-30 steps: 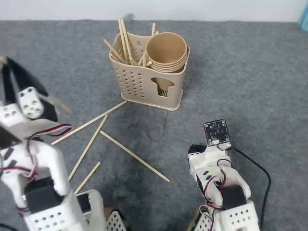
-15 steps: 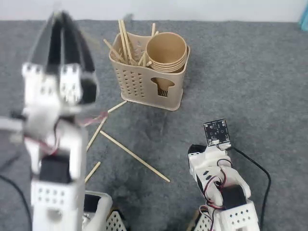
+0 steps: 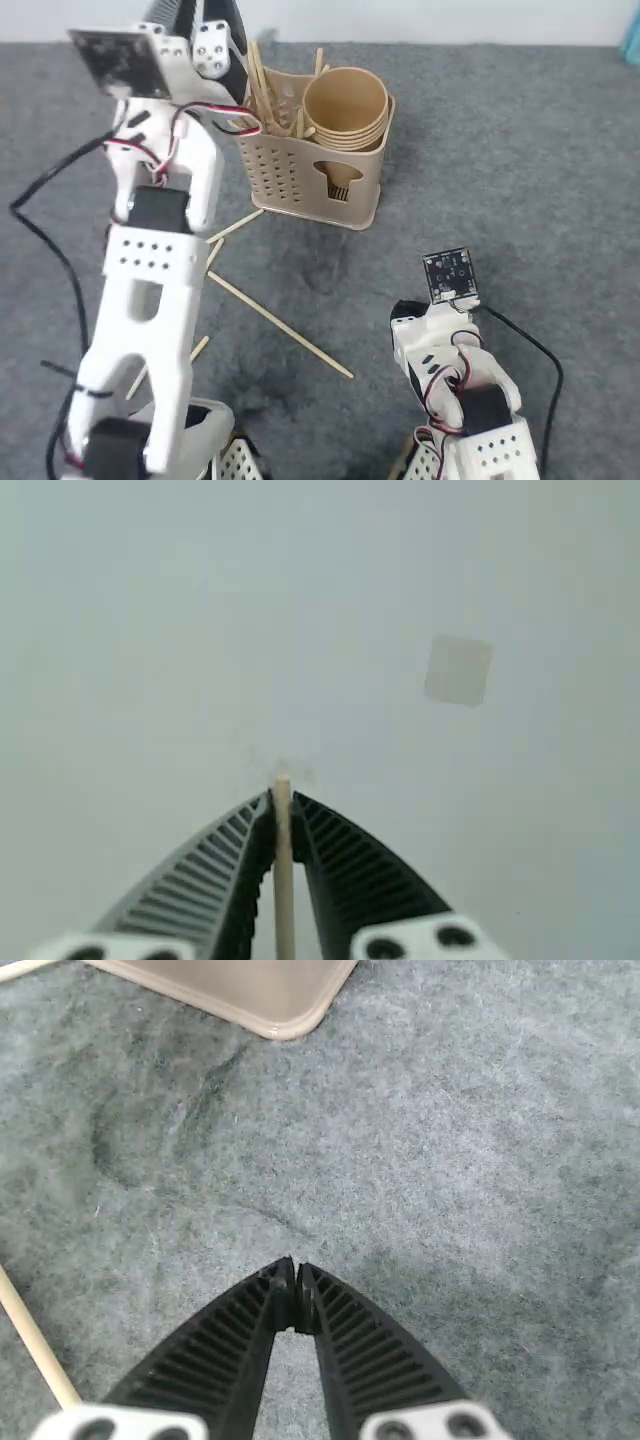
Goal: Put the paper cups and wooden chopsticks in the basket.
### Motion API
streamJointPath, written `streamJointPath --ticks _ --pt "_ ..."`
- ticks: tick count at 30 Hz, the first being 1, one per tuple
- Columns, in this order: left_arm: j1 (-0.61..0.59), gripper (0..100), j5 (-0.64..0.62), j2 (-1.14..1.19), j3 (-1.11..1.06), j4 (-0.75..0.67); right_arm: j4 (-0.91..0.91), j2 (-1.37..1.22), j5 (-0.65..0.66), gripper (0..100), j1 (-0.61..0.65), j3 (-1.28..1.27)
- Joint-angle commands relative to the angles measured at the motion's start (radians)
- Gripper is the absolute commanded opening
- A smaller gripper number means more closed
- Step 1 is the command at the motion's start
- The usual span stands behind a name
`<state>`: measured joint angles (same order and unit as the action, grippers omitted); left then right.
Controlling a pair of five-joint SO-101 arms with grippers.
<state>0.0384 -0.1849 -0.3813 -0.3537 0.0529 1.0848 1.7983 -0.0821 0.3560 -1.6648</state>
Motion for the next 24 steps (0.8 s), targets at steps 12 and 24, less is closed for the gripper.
streamJointPath --ticks 12,24 --pt "-0.002 9 0.011 -0.031 -0.200 -0.064 0.001 0.005 0.018 0.8 -0.005 -0.020" --pt "-0.112 23 0.005 -0.270 0.027 0.483 0.001 0.005 0.018 0.8 -0.005 -0.020"
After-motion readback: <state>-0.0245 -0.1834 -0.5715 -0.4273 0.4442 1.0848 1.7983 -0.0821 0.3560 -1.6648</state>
